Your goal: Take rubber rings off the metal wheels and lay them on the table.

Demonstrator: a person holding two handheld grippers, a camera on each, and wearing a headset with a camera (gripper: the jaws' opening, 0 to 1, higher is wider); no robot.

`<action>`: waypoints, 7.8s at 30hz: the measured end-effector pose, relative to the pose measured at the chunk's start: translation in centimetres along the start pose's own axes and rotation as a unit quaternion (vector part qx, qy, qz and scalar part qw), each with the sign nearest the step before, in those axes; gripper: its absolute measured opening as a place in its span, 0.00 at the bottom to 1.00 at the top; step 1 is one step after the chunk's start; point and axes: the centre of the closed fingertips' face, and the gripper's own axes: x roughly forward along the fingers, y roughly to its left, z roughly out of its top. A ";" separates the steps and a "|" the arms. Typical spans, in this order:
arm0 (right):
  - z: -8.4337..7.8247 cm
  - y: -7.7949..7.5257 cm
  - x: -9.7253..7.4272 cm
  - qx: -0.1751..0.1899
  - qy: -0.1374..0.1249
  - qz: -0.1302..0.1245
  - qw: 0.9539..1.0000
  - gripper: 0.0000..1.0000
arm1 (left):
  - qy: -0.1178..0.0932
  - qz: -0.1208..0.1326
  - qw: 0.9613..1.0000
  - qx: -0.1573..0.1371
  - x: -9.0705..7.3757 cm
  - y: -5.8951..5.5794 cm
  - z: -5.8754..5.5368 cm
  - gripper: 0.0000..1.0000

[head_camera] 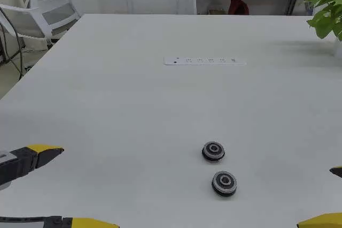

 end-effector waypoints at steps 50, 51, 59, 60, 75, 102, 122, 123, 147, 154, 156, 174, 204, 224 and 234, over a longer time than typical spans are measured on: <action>2.0 1.0 -2.1 0.001 -0.051 -0.036 0.998 0.95 | -0.005 -0.025 1.000 -0.008 -0.5 -0.6 -0.2 0.99; 2.1 1.1 -2.2 -0.001 -0.054 -0.035 0.998 0.95 | -0.007 -0.025 1.000 -0.009 -0.5 -0.6 -0.2 0.99; 2.2 1.1 -2.4 0.000 -0.062 -0.046 0.997 0.94 | -0.013 -0.031 0.999 -0.010 -0.6 -0.4 -0.1 0.99; 2.2 1.1 -2.4 0.002 -0.063 -0.047 0.997 0.94 | -0.014 -0.032 0.999 -0.011 -0.6 -0.4 -0.1 0.99; 1.9 1.0 -2.3 -0.003 -0.049 -0.048 0.998 0.94 | -0.032 -0.017 0.999 -0.027 -0.1 0.1 -0.2 0.97; 1.8 -2.9 -4.4 -0.004 -0.040 -0.041 0.998 0.94 | -0.036 0.006 0.999 -0.019 1.9 -0.3 2.6 0.97; 2.8 -1.8 0.6 -0.025 -0.036 0.050 0.998 0.77 | -0.018 -0.025 0.999 0.039 5.1 -2.3 6.7 0.89; 2.9 -1.9 0.8 -0.026 -0.036 0.052 0.998 0.76 | -0.018 -0.026 0.999 0.041 5.3 -2.4 6.8 0.89; 2.5 0.5 7.7 -0.085 -0.011 0.157 0.984 0.57 | 0.030 -0.091 0.992 0.088 12.2 -5.5 7.3 0.78; 1.4 1.5 9.0 -0.098 0.004 0.177 0.979 0.51 | 0.049 -0.137 0.985 0.091 14.2 -7.5 6.5 0.67; 1.1 1.8 9.3 -0.105 0.007 0.179 0.978 0.50 | 0.052 -0.141 0.984 0.093 14.8 -7.7 6.3 0.68; 0.1 1.0 10.8 -0.142 0.024 0.173 0.974 0.36 | 0.050 -0.170 0.976 0.123 18.3 -8.4 5.3 0.44; -0.1 0.5 12.4 -0.166 0.021 0.187 0.968 0.25 | 0.085 -0.170 0.973 0.129 22.0 -7.3 -0.2 0.15; -0.3 0.6 12.1 -0.187 0.019 0.187 0.964 0.20 | 0.070 -0.169 0.971 0.155 21.9 -7.6 -0.9 0.14; -0.5 0.3 12.0 -0.213 0.025 0.182 0.960 0.13 | 0.069 -0.168 0.972 0.152 21.7 -7.6 -0.8 0.14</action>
